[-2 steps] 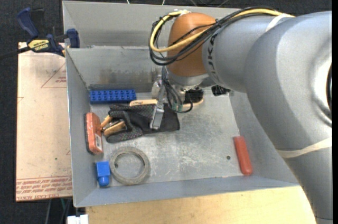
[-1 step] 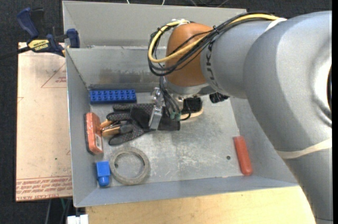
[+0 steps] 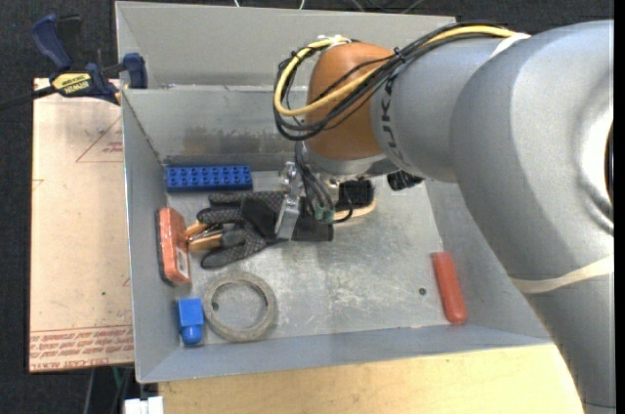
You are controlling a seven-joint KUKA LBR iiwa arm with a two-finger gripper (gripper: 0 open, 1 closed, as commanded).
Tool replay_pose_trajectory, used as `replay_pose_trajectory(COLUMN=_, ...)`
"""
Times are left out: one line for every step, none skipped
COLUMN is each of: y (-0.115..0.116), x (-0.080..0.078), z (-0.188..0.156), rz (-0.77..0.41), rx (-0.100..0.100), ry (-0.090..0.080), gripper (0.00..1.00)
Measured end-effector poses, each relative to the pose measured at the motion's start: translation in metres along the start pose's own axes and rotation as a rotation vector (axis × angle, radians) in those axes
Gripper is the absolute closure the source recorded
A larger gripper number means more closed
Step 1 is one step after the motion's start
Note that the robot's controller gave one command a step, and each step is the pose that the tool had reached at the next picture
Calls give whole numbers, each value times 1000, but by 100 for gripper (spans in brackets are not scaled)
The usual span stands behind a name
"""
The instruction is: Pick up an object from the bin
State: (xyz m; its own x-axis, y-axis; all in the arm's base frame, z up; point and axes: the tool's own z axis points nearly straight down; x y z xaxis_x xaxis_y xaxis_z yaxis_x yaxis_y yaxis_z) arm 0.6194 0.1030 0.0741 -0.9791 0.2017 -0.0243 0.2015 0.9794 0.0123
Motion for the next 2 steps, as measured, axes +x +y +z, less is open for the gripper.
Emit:
replay_pose_trajectory(y=2, x=-3, z=0, rz=-35, rx=2, ry=1, gripper=100)
replay_pose_trajectory(y=2, x=-3, z=-59, rz=-29, rx=3, ry=7, gripper=100)
